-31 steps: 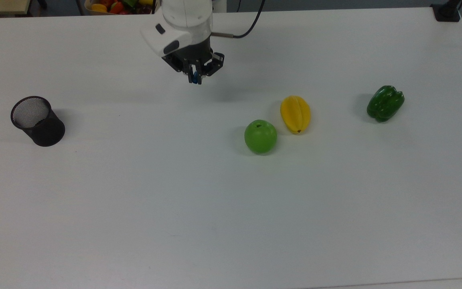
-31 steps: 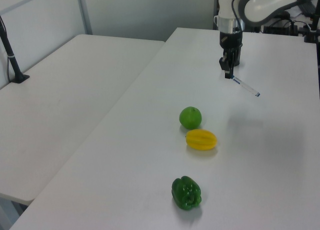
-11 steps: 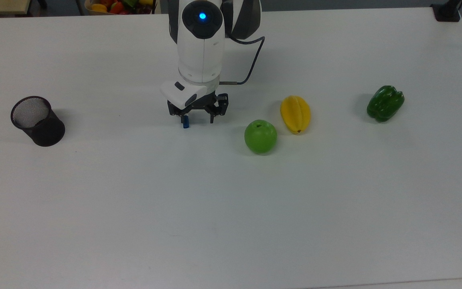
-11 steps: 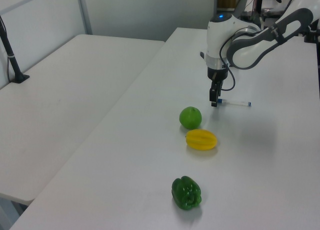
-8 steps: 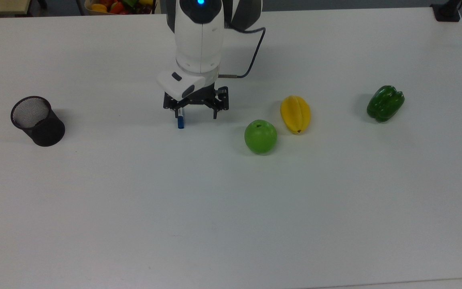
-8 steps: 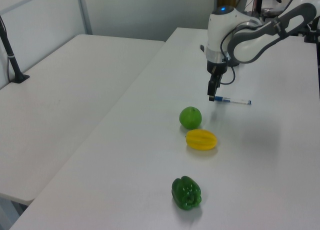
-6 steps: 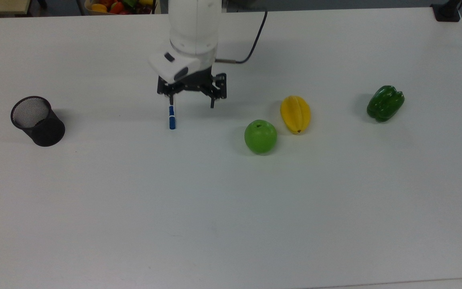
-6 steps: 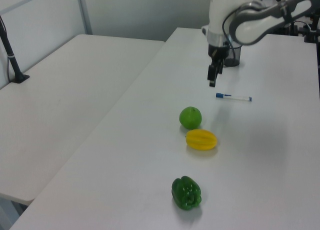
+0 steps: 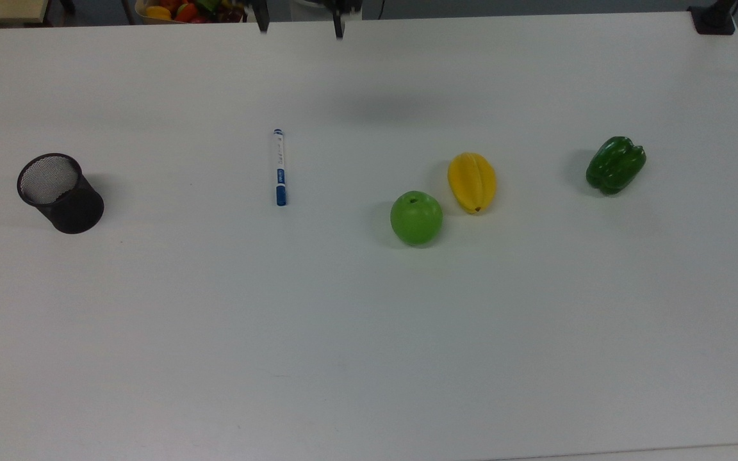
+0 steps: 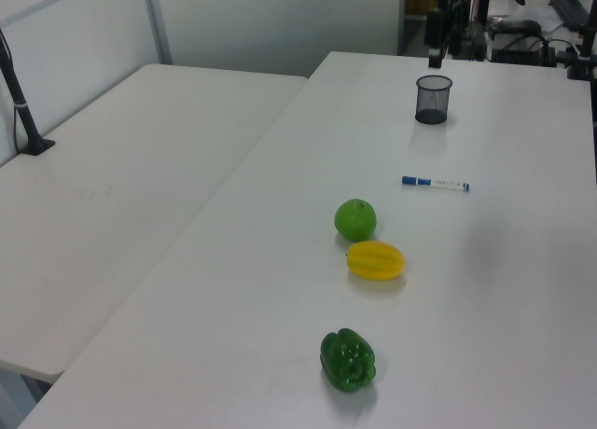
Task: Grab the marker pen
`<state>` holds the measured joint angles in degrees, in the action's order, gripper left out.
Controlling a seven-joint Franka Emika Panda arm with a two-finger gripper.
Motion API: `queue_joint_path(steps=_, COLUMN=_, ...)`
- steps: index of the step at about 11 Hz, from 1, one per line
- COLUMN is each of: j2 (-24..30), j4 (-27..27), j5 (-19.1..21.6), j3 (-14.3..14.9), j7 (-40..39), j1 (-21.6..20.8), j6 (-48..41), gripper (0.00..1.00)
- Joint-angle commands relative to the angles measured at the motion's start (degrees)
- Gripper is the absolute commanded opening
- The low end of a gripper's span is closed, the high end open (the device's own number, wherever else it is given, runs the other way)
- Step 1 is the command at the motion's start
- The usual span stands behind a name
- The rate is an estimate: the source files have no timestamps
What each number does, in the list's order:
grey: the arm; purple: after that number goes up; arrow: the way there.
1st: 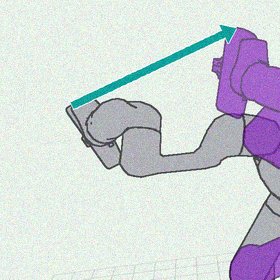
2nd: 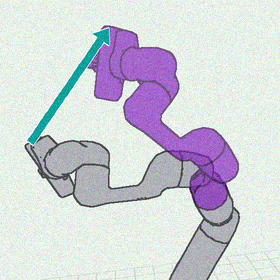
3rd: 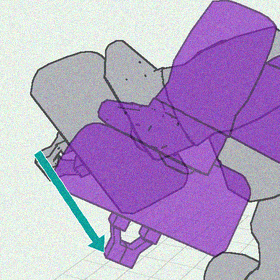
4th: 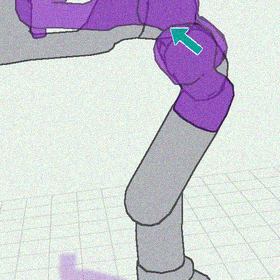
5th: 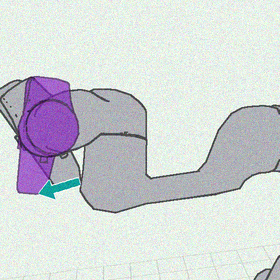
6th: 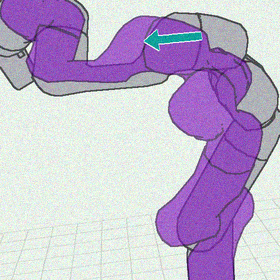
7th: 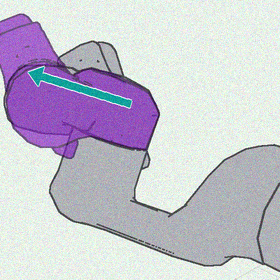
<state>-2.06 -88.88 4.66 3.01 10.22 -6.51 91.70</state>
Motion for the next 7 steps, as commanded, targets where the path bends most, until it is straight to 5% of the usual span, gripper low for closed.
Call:
queue_joint_path(steps=1, j2=1.62, j4=3.80, j5=1.58, j3=-2.82, j7=8.04, j1=2.10, j6=-5.65, gripper=1.00)
queue_joint_path(steps=3, j2=2.76, j4=3.28, j5=1.32, j3=-3.45, j7=7.37, j1=2.72, j6=-5.83, gripper=1.00)
queue_joint_path(steps=7, j2=3.03, j4=0.48, j5=0.53, j3=-1.00, j7=-8.60, j1=2.47, j6=0.82, gripper=1.00)
